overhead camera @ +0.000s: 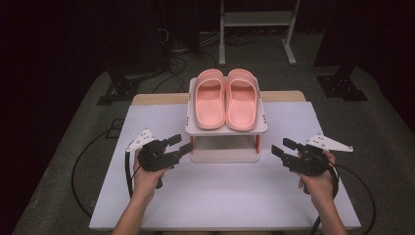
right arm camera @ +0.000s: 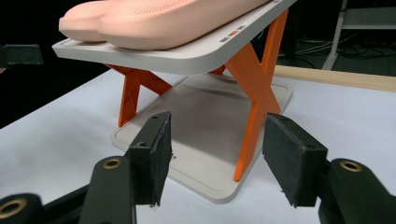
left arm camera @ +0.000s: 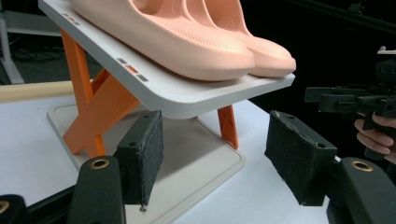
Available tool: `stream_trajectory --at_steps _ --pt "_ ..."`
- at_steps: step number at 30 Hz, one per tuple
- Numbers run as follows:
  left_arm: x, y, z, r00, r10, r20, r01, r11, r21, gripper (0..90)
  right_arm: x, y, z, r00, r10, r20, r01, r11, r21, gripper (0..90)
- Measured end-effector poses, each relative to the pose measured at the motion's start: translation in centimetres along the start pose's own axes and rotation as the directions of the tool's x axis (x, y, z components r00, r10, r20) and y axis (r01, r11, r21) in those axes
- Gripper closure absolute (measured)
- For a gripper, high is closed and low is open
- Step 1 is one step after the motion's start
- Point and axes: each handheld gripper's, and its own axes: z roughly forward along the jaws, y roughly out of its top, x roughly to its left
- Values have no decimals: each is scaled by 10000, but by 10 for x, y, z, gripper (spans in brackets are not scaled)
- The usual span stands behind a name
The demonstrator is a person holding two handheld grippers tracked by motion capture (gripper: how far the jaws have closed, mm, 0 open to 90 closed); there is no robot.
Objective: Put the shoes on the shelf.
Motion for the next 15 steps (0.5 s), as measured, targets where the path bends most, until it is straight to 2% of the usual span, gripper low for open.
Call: stream_trajectory --at_steps 15 --pt "1 -14 -10 10000 75 33 -75 10000 13 339 0 -14 -4 10000 41 79 -42 10000 63 404"
